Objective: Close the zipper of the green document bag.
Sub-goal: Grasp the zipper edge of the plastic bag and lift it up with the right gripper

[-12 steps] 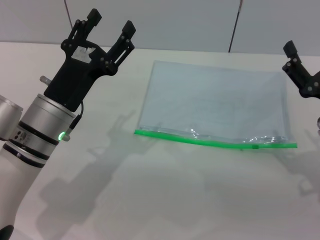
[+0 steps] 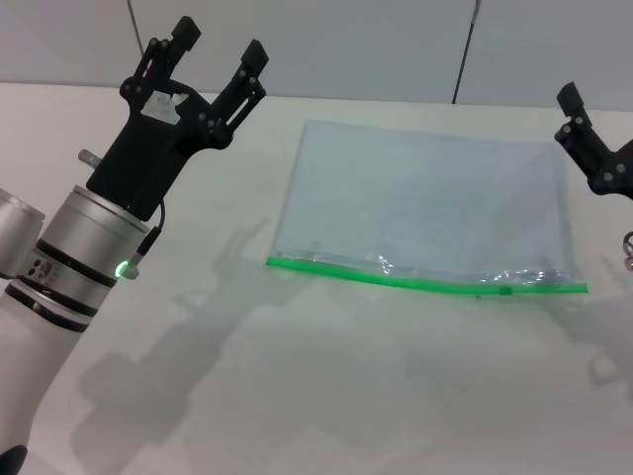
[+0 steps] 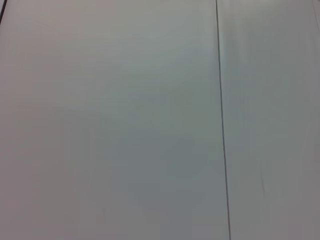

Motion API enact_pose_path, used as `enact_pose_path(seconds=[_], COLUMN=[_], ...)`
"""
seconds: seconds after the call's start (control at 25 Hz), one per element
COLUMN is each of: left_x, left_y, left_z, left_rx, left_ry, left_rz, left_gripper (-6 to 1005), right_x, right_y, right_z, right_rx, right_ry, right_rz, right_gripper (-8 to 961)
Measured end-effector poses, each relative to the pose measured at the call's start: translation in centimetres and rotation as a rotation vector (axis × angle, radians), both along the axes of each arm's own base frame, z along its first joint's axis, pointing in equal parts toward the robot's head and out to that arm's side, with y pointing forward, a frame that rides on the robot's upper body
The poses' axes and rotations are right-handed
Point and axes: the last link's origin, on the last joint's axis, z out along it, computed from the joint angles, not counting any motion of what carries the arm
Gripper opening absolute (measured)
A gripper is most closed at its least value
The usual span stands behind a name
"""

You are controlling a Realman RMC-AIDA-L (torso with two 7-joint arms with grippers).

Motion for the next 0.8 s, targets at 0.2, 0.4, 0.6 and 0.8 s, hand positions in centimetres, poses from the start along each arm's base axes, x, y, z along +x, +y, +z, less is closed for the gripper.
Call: enact_pose_path(seconds=[0.2,0.4,0.6,0.8], left_x=[0.0,0.0,0.0,-0.1], left_y=[0.0,0.0,0.0,0.0], left_z=[0.0,0.0,0.0,0.0], left_rx=[0.000,0.000,-0.002,-0.002], left_ry=[0.000,0.000,0.002,0.003], left_rz=[0.000,0.001,0.003,0.004], left_gripper=[832,828,824,820], right_x=[0.1,0.3,0.4,0.7], right_y=[0.0,0.2,1.1,1.8], right_z=[0.1,-0.1,-0.6,-1.2], right_rx=[0.004,-0.006,-0.039,-0.062], right_ry=[0.002,-0.006,-0.034,-0.077], right_rz=[-0.007,-0.022,-0.055,-0.096], right_gripper=[881,880,879,879])
